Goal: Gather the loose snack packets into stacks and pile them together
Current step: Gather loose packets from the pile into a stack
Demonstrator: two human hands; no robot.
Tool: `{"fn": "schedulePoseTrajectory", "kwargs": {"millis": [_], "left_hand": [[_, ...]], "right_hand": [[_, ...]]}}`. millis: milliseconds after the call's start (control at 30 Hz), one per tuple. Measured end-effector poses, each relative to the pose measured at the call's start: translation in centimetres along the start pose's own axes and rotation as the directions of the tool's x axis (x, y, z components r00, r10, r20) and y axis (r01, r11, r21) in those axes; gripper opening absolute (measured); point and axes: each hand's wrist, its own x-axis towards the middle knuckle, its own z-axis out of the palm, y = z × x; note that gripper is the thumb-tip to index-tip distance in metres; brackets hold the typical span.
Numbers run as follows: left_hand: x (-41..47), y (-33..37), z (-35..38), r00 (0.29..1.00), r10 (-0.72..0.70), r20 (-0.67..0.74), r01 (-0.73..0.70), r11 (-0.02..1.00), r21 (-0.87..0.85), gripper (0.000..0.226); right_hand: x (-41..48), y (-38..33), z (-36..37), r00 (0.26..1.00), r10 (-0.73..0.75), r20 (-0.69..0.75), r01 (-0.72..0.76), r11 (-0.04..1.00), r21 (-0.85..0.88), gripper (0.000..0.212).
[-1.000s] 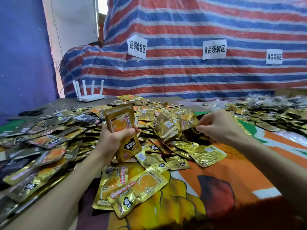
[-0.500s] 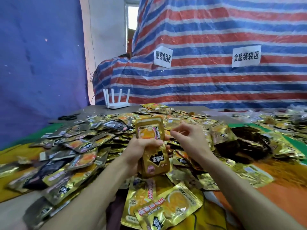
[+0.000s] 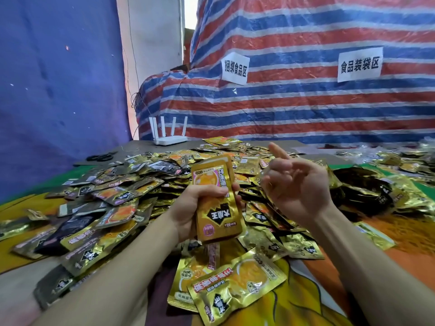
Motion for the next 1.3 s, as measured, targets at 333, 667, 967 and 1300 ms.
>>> {"fn": "schedulePoseTrajectory", "kwargs": {"millis": [333, 667, 967, 1300], "left_hand": [[0.2, 0.4, 0.9, 0.943, 0.023, -0.333, -0.016, 1.000, 0.023, 0.026], [1.0, 0.6, 1.8, 0.652, 0.277, -0.706, -0.366, 0.930, 0.027, 0.036], [0.7, -0.2, 3.4, 0.843, 0.219, -0.491, -0.316, 0.941, -0.124, 0.027], [1.3, -0.1, 2.3, 0.904, 0.170, -0.392, -0.272, 0.937, -0.221, 0.028]], "right_hand": [[0.6, 1.6, -0.5, 0.994, -0.005, -0.107, -0.047, 0.876, -0.481, 0.066], [-0.4, 7.6, 2.3, 0.994, -0.100, -0.041, 0.026, 0.594, -0.804, 0.052], [-0.5, 8.1, 2.8, 0.942, -0.332, 0.037, 0.211, 0.506, -0.836, 0.068], [-0.4, 7.9, 2.6, 0.954, -0.296, 0.044, 0.203, 0.534, -0.821, 0.067]]}}
